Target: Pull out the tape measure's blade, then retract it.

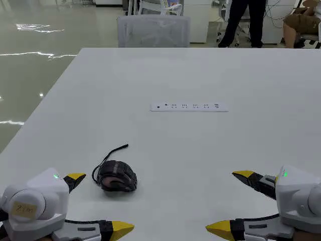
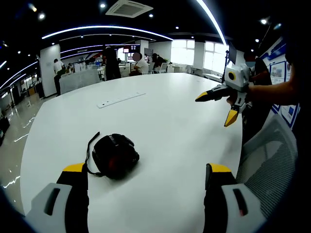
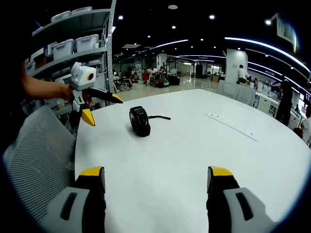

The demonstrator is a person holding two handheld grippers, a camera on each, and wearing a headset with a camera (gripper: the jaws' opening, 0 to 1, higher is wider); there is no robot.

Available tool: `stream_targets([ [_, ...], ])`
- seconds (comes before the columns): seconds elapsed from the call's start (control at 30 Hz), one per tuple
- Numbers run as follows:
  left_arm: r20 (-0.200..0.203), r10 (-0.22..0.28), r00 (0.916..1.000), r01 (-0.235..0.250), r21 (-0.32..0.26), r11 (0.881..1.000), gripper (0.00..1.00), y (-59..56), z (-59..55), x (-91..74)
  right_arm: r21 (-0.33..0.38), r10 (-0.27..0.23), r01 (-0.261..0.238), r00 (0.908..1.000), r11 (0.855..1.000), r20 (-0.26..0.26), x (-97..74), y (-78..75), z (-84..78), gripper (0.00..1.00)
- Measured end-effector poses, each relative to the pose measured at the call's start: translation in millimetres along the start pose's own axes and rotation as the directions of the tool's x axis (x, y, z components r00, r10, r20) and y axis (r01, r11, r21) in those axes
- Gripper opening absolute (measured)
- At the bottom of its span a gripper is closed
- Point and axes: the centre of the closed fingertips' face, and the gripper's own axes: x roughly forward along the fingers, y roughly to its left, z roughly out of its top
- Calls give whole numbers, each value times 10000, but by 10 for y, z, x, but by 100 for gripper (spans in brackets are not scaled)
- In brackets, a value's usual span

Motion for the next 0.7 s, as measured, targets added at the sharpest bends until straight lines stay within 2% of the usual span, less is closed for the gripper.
stream_targets([
  [0.23,39,-5,10000,6,-3,10000,99,-47,14,-4,-64,-11,11,10000,10000,27,-13,-7,50,89],
  [0.47,91,19,10000,-19,-63,10000,99,2,-6,-8,-46,-9,9,10000,10000,21,-10,-9,41,89],
  [0.57,114,34,9999,-33,-58,10000,99,-25,28,-20,-35,24,-24,10000,10000,-25,-12,8,32,89],
  [0.7,128,29,9999,-28,-67,10000,99,0,6,-11,-35,44,-44,10000,10000,-34,-11,4,8,88],
])
